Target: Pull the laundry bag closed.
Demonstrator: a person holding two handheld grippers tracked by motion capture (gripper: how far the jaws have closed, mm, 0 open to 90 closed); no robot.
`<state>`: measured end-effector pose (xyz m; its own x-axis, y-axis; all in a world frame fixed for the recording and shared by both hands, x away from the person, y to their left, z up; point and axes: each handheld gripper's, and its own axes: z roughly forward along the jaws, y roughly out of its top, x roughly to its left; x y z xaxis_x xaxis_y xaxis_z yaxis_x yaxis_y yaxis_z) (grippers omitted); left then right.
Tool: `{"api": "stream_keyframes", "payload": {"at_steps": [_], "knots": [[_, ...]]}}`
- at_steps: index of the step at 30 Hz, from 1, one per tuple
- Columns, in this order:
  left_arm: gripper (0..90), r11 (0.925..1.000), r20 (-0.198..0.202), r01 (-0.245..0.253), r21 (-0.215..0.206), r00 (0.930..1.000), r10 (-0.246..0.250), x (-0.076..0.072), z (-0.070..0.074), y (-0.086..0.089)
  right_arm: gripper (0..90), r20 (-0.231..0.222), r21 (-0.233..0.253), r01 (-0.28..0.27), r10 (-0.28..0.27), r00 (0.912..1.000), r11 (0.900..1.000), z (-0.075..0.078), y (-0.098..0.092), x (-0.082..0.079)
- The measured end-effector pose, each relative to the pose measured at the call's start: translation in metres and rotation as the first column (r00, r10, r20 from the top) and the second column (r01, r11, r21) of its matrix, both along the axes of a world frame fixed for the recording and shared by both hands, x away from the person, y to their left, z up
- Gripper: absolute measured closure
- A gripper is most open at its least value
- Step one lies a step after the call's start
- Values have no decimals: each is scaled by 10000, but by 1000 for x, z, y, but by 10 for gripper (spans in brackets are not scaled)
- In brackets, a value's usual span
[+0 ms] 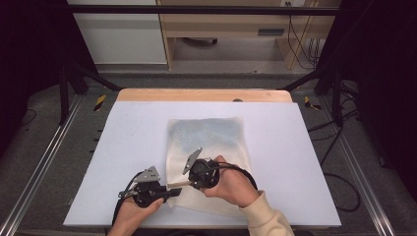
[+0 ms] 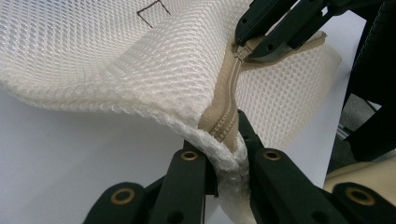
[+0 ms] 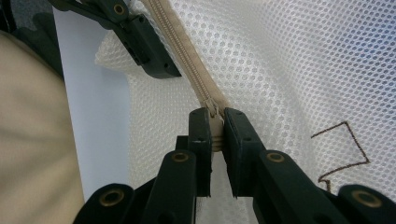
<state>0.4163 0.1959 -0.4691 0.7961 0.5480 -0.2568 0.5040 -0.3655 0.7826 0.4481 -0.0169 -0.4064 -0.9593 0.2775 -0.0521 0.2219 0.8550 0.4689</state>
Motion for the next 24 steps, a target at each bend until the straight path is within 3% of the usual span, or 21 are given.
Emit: {"api": "stream_keyframes", "payload": {"at_steps": [12,24], "knots": [[850,9998,48,-60,-200,10000,61,-1,1,3,818,19,89,89,-90,10000,9999,4,-3,-1],[850,9993,3,-63,-375,10000,63,0,2,3,819,35,357,312,-314,9995,9989,11,-21,0]]}}
